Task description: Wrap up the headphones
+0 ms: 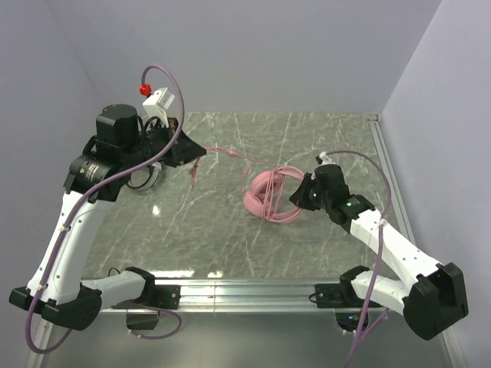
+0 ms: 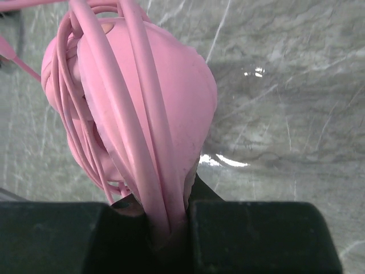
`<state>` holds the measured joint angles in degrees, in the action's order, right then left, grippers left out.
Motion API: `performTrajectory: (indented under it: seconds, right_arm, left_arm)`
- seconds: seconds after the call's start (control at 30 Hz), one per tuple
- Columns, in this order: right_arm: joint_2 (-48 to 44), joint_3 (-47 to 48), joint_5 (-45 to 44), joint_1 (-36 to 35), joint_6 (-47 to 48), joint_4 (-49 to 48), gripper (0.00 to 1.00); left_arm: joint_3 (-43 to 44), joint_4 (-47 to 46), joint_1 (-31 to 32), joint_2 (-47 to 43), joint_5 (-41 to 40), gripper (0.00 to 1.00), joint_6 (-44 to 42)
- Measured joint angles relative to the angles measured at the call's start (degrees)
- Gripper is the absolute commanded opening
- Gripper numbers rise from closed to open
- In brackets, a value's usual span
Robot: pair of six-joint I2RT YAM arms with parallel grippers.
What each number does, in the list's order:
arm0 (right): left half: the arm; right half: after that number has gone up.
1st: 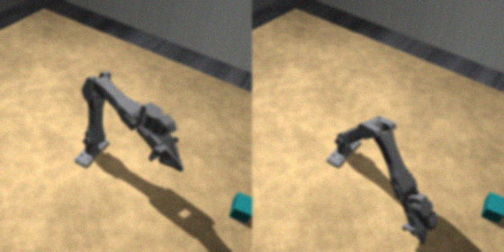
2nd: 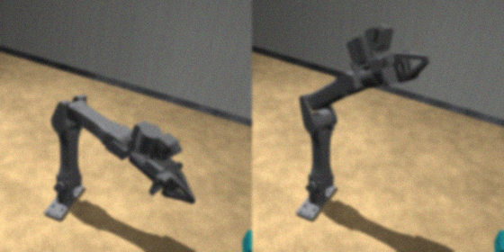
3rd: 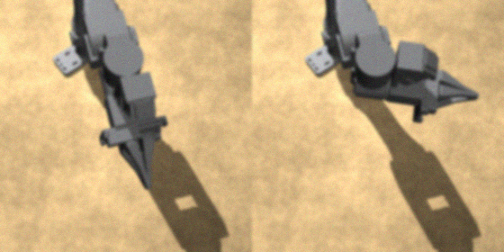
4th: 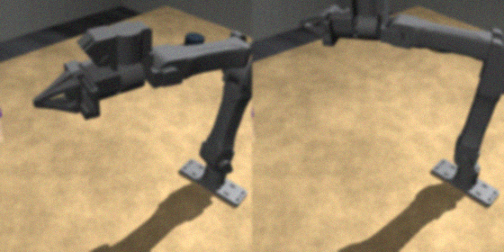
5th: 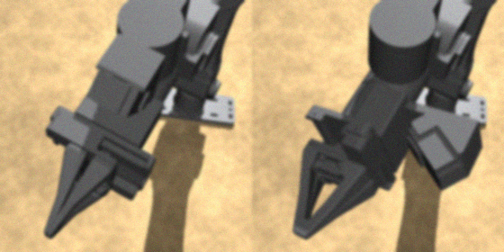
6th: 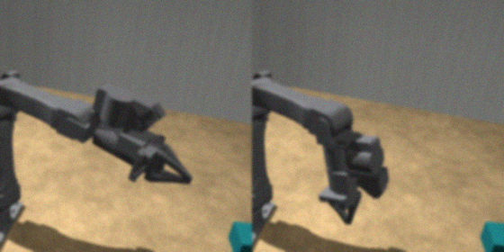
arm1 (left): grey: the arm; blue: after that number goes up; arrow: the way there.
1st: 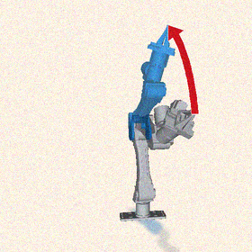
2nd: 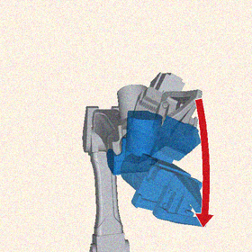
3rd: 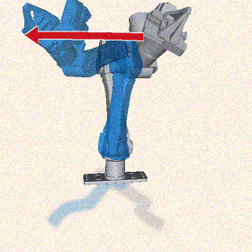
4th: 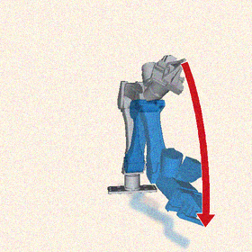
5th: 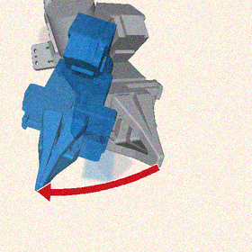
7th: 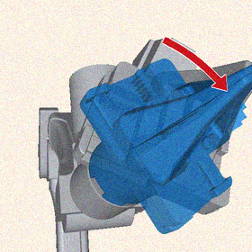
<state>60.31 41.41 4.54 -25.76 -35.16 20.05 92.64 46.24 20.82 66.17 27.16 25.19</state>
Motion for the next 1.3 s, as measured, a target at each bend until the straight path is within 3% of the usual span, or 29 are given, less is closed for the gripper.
performTrajectory:
  seconds: [0.37, 0.8, 1.3]
  right_arm:
    - [7.5, 4.7, 1.8, 3.8, -4.5, -4.4, 0.0]
    - [14.5, 16.4, 1.7, 5.8, -10.4, -5.1, 0.0]
    - [13.4, 16.2, 8.5, 6.9, -17.1, -11.9, 0.0]
  left_arm:
    - [-11.7, -7.3, 1.4, -4.8, 5.0, 0.0, 3.1]
    - [-24.6, -14.6, 14.1, -9.2, 0.9, 0.0, 5.8]
    - [-47.1, -35.1, 24.3, -6.8, -4.7, 0.0, 11.9]
